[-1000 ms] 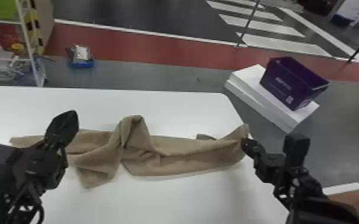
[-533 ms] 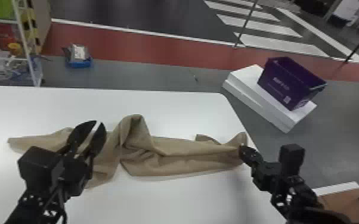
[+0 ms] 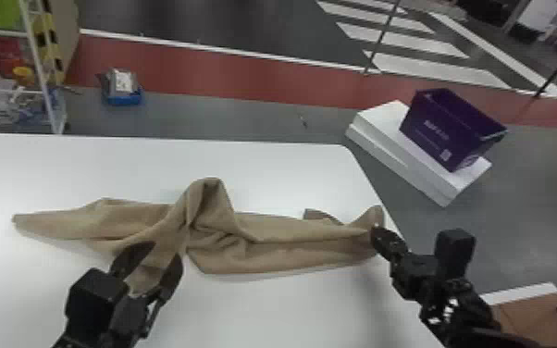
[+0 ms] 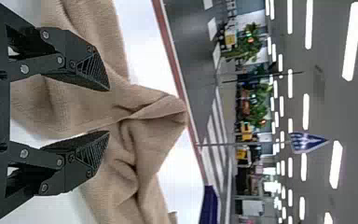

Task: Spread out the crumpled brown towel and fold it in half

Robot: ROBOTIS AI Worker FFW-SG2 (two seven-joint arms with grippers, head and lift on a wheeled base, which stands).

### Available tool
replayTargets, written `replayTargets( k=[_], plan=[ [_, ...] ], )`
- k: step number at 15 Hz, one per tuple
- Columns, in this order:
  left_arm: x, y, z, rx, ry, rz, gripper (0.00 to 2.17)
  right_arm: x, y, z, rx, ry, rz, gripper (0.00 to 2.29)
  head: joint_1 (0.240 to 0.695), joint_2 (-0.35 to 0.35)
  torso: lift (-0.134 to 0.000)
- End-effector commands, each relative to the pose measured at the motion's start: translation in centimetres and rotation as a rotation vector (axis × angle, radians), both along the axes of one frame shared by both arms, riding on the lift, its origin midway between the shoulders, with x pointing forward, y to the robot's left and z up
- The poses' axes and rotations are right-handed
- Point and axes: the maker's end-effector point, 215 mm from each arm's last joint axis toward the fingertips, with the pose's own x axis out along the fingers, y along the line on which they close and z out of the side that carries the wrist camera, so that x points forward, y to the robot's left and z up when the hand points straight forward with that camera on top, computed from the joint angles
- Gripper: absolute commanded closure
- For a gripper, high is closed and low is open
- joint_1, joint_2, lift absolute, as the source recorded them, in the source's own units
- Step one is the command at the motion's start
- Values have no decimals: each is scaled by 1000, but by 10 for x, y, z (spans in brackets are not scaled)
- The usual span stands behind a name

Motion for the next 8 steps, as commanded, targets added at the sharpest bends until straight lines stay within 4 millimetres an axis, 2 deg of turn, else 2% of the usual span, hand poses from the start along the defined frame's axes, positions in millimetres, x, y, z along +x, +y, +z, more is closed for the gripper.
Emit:
replayTargets(
  k=[1,6,8],
  plan=[
    [-4,6,-18,32,58,-1,674,0,3,1,3,-22,8,1359,695,-350,-124],
    [-2,18,-28,66,102,12,674,-3,-6,-7,-8,-15,2,1359,695,-350,-124],
    [-2,31,-30,91,122,27,674,-2,-8,-7,-9,-19,0,1359,695,-350,-124]
  ],
)
